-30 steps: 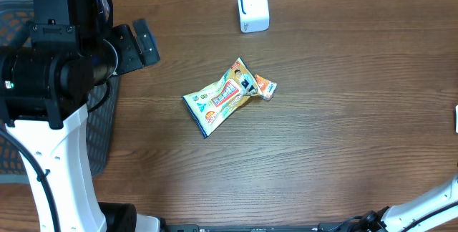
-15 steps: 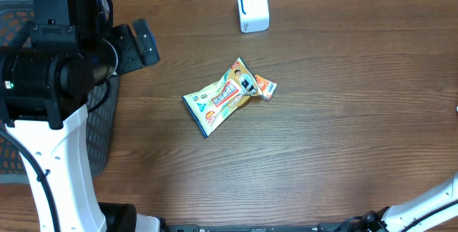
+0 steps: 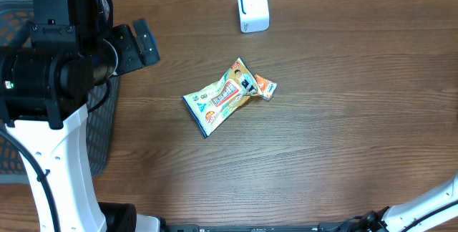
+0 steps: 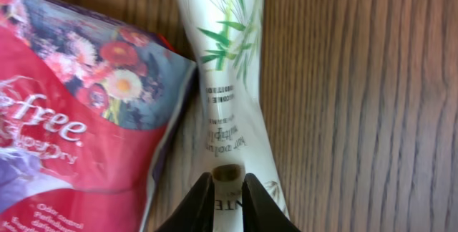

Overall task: Scan the item barcode
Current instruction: 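Release the tube and swing the right gripper back toward the yellow bag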

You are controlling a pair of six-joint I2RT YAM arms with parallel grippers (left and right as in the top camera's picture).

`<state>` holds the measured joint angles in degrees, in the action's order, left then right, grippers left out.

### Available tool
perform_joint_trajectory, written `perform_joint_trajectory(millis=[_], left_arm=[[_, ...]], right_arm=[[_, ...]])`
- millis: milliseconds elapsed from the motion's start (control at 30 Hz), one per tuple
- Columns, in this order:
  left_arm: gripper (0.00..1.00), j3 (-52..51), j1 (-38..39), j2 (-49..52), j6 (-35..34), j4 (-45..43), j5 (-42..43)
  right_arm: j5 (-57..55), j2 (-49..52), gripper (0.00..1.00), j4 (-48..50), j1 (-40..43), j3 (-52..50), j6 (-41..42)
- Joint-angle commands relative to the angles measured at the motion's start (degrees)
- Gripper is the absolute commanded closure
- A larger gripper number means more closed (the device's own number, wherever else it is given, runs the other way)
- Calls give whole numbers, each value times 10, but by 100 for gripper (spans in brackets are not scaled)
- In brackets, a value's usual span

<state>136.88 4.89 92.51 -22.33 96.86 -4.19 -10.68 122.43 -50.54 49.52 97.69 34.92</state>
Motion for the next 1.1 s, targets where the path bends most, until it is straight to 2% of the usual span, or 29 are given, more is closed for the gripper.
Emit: perform_joint_trajectory(millis=[0, 267, 400, 500, 633, 700, 833, 933, 1067], left_arm=[[0, 1, -1, 1, 5, -1, -7], [0, 1, -1, 1, 5, -1, -7], [0, 1, -1, 1, 5, -1, -7], [0, 1, -1, 1, 5, -1, -7], [0, 1, -1, 1, 5, -1, -7], [0, 1, -1, 1, 5, -1, -7], [0, 1, -1, 1, 5, -1, -7], [0, 1, -1, 1, 5, -1, -7], [0, 1, -1, 1, 5, -1, -7]], right_arm=[[3, 15, 85, -1, 2, 1, -7], [3, 50, 79, 20, 2, 1, -8], [3, 52, 76, 41, 2, 9, -46], [3, 52, 71, 29, 0, 44, -87], [5, 49, 69, -34, 0, 128, -95], [30, 48, 62, -79, 0, 191, -95], [147, 48, 40, -153, -3, 310, -96], [310, 48, 37, -177, -14, 371, -140], [529, 48, 30, -174, -52, 384, -216]])
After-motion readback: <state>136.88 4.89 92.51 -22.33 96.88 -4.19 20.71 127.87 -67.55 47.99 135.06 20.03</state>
